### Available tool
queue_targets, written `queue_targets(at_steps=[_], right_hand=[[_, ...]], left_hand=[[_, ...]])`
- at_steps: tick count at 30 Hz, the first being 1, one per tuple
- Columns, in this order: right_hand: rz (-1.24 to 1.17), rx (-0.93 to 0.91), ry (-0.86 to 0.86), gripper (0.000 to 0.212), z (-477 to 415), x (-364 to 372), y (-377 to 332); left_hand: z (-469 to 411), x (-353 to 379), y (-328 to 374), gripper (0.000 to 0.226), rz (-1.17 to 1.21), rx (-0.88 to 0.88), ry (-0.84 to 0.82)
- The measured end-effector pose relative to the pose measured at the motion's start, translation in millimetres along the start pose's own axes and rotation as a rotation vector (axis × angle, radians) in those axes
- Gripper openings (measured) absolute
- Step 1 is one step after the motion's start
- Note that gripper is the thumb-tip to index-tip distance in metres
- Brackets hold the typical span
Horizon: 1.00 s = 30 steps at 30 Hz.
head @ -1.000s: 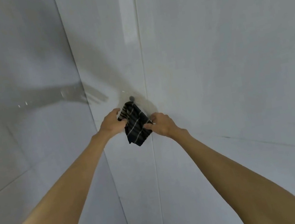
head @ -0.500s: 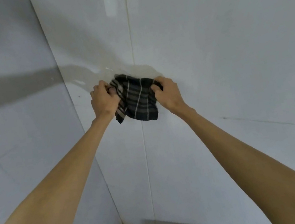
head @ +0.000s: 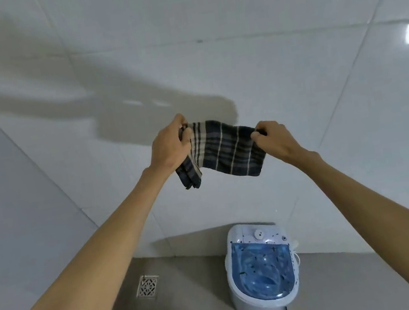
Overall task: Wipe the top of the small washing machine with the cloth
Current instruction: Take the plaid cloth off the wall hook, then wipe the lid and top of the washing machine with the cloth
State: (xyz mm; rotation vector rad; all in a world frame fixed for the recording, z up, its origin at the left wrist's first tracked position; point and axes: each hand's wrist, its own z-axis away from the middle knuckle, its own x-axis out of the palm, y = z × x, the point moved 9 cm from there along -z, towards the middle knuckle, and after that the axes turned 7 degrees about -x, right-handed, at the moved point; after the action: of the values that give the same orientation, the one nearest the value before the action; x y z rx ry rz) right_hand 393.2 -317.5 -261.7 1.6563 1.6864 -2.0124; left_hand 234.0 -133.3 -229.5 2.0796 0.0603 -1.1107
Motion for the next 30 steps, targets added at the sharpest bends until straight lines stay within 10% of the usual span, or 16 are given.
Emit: queue_targets(at_steps=[13,30], right_hand=[[0.087,0.159,0.101,0.028,116,125,322],[0.089,0.036,0.26,0.024,185,177,372]], left_hand=[[124,350,-103,0.011,0.29,-0.105,-0.244],[204,398,-147,0.011,0.309,-0.052,-0.093]])
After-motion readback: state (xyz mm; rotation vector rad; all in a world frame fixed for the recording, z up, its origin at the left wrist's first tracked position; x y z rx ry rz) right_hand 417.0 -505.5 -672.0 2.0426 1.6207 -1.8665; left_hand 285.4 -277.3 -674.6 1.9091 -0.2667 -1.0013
